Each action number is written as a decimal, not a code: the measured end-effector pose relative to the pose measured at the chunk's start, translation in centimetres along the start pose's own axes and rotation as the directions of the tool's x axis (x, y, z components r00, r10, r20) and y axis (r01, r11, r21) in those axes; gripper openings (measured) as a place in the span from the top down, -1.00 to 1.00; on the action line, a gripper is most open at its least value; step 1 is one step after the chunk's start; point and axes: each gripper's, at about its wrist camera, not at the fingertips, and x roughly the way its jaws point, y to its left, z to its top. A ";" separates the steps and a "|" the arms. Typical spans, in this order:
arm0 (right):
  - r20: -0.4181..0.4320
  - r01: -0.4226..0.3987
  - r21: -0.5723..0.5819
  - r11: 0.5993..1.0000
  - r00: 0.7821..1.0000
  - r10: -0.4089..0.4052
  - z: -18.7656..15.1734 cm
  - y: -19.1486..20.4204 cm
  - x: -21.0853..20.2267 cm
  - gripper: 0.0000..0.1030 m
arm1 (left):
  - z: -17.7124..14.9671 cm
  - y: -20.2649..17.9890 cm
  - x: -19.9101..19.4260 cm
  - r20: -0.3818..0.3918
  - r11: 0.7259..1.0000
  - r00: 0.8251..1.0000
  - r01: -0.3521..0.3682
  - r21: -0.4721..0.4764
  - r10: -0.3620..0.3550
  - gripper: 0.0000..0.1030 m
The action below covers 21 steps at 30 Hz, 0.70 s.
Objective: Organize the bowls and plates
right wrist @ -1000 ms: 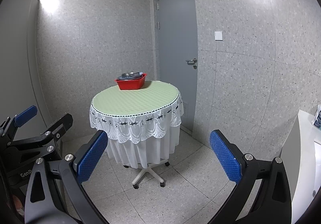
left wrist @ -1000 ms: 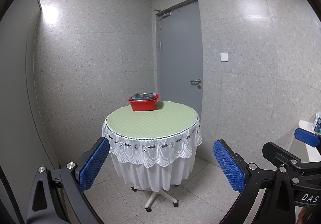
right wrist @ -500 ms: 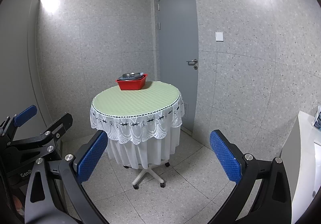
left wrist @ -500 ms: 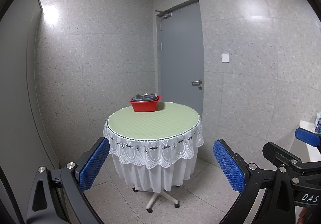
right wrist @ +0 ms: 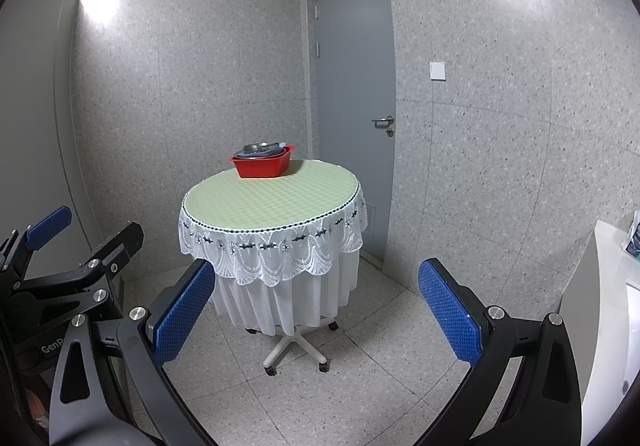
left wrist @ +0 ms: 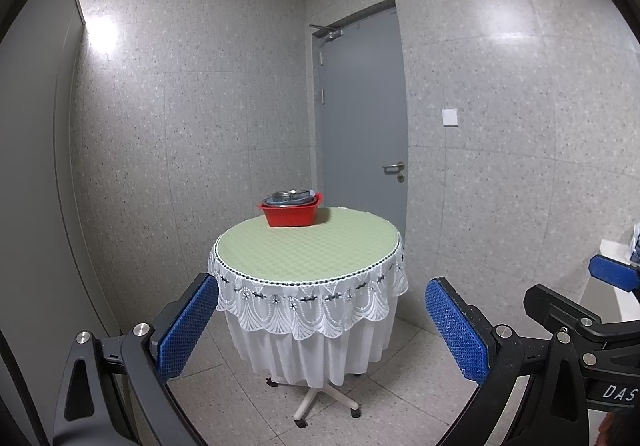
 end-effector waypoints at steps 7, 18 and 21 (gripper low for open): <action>-0.005 -0.003 0.002 1.000 1.000 0.003 0.1 -0.3 0.1 -1.00 | -0.1 -0.2 0.2 -0.002 1.000 1.000 -0.004 0.001 0.004 -0.99; -0.007 -0.008 0.005 1.000 1.000 0.008 0.2 -0.9 0.3 -1.00 | -0.1 -1.0 0.4 -0.002 1.000 1.000 -0.007 0.003 0.007 -0.99; -0.009 -0.009 0.005 1.000 1.000 0.009 0.2 -1.1 0.4 -1.00 | -0.1 -1.1 0.3 -0.002 1.000 1.000 -0.011 0.003 0.011 -0.99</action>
